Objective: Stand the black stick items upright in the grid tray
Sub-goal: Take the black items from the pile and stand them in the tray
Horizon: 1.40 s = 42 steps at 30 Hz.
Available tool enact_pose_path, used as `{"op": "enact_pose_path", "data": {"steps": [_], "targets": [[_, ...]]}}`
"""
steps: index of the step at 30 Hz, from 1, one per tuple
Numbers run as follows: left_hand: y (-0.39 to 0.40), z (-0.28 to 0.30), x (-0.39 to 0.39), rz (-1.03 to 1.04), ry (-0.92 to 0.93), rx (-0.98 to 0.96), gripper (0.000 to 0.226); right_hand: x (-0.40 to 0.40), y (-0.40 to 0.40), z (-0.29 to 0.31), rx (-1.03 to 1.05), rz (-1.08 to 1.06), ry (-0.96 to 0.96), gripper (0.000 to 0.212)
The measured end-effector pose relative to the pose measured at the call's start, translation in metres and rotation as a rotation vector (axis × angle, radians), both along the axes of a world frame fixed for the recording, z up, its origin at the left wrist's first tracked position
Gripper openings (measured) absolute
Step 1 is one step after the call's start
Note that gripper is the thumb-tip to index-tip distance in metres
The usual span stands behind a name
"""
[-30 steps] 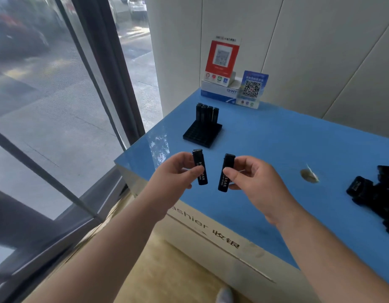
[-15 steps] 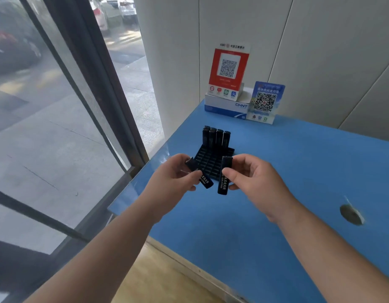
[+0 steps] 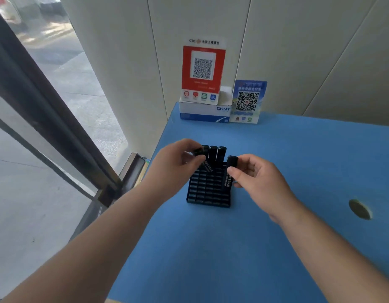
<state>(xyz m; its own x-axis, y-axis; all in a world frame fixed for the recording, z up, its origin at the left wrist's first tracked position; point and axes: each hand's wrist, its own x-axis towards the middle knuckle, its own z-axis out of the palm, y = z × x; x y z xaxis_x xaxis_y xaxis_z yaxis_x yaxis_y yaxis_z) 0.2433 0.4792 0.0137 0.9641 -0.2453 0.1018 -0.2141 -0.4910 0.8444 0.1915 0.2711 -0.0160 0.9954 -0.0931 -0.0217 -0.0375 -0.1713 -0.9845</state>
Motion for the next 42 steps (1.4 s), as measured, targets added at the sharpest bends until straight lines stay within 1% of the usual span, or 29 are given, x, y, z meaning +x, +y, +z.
{"op": "enact_pose_path", "data": {"steps": [3, 7, 9, 13, 17, 20, 23, 26, 30, 36, 40, 42], "targets": [[-0.005, 0.002, 0.026, -0.092, -0.134, 0.014, 0.014, 0.005, 0.006, -0.004, 0.015, -0.095, 0.008, 0.013], [-0.013, -0.004, 0.054, -0.256, -0.286, 0.135, 0.023, 0.007, 0.013, -0.009, 0.051, -0.206, 0.013, 0.013], [-0.014, -0.01, 0.064, -0.308, -0.319, 0.173, 0.024, 0.007, 0.014, -0.012, 0.039, -0.233, 0.022, 0.012], [-0.013, -0.025, 0.073, -0.353, -0.36, 0.248, 0.015, 0.007, 0.015, -0.018, 0.019, -0.277, 0.021, 0.012], [-0.012, -0.031, 0.076, -0.388, -0.463, 0.346, 0.016, 0.011, 0.018, -0.02, 0.006, -0.306, 0.013, 0.015], [-0.013, -0.033, 0.078, -0.414, -0.482, 0.396, 0.017, 0.016, 0.018, -0.021, -0.029, -0.322, -0.001, 0.018], [-0.015, -0.035, 0.08, -0.418, -0.51, 0.427, 0.016, 0.021, 0.016, -0.025, -0.087, -0.333, 0.009, 0.017], [-0.017, -0.039, 0.078, -0.392, -0.561, 0.453, 0.014, 0.027, 0.016, -0.027, -0.15, -0.331, -0.017, 0.029], [-0.017, -0.043, 0.075, -0.344, -0.561, 0.414, 0.015, 0.038, 0.016, -0.031, -0.224, -0.334, -0.045, 0.035], [-0.014, -0.047, 0.073, -0.351, -0.59, 0.382, 0.017, 0.049, 0.015, -0.039, -0.27, -0.336, -0.07, 0.043], [-0.014, -0.051, 0.073, -0.337, -0.607, 0.361, 0.018, 0.055, 0.014, -0.041, -0.336, -0.314, -0.11, 0.039], [-0.014, -0.051, 0.072, -0.329, -0.602, 0.35, 0.018, 0.057, 0.014, -0.039, -0.362, -0.279, -0.115, 0.042]]}}
